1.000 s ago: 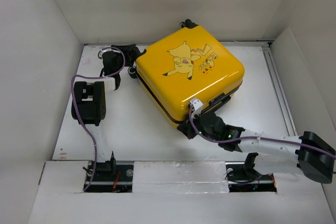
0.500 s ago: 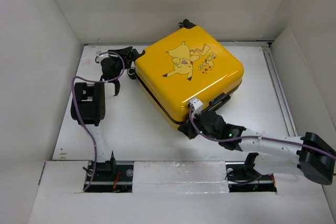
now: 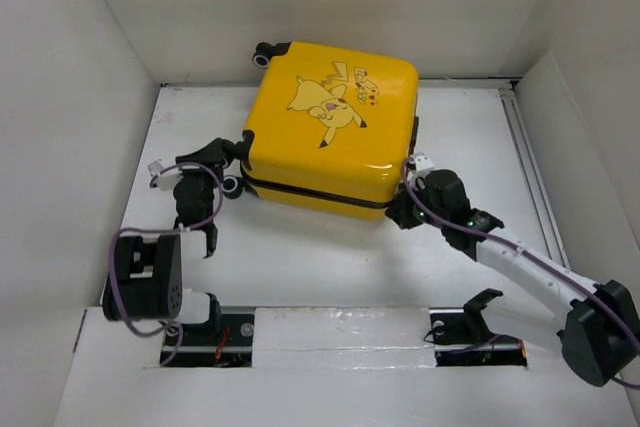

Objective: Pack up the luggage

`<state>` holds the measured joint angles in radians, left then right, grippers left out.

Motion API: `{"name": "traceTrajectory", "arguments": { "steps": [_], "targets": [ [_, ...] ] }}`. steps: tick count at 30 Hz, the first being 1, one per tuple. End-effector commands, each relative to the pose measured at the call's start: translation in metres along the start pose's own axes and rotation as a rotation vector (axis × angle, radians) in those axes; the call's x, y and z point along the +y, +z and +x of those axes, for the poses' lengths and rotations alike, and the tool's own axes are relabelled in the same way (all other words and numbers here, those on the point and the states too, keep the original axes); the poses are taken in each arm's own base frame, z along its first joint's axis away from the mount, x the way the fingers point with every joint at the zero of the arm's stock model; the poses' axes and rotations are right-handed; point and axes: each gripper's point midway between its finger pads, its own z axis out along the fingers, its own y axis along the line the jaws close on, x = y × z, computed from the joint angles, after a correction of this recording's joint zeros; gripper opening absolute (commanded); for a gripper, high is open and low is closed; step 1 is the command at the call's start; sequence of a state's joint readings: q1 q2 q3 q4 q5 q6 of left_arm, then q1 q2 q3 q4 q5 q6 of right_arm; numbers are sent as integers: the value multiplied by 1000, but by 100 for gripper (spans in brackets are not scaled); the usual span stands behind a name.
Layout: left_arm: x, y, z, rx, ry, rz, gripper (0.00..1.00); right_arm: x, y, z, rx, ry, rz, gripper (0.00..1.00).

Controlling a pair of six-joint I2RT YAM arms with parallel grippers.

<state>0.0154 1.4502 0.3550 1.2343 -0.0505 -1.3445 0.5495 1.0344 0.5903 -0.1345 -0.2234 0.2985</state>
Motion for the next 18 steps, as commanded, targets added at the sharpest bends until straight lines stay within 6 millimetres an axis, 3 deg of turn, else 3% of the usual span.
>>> {"name": "traceTrajectory", "arguments": {
  "steps": [1, 2, 3, 4, 5, 6, 9, 11, 12, 14, 16, 17, 18],
  "targets": [
    [-24, -62, 66, 294, 98, 149, 0, 40, 0, -97, -326, -63, -119, 0],
    [-39, -73, 65, 295, 110, 197, 0, 47, 2, -93, -338, -50, -136, 0],
    [-30, -78, 65, 303, 126, 159, 0, 52, 10, -86, -332, -12, -150, 0],
    [-29, -86, 70, 320, 155, 162, 0, 71, 13, -84, -354, -15, -189, 0],
    [-45, -98, 72, 325, 170, 213, 0, 78, 19, -79, -343, -22, -200, 0],
    [-31, -104, 76, 343, 192, 161, 0, 84, 31, -70, -312, -16, -201, 0],
    [-43, -127, 93, 395, 234, 211, 0, 123, 45, -68, -293, -60, -245, 0],
    [-36, -134, 102, 425, 247, 183, 0, 146, 56, -54, -256, -83, -257, 0],
    [-30, -139, 108, 444, 249, 169, 0, 156, 57, -59, -269, -96, -264, 0],
    [-24, -139, 107, 439, 252, 155, 0, 155, 60, -48, -235, -104, -236, 0],
    [-15, -140, 108, 447, 274, 128, 0, 142, 55, -45, -245, -98, -188, 0],
    [-19, -138, 106, 436, 273, 129, 0, 140, 39, -55, -285, -89, -175, 0],
    [-21, -136, 104, 425, 283, 126, 0, 124, 33, -52, -283, -98, -107, 0]
  ]
}}
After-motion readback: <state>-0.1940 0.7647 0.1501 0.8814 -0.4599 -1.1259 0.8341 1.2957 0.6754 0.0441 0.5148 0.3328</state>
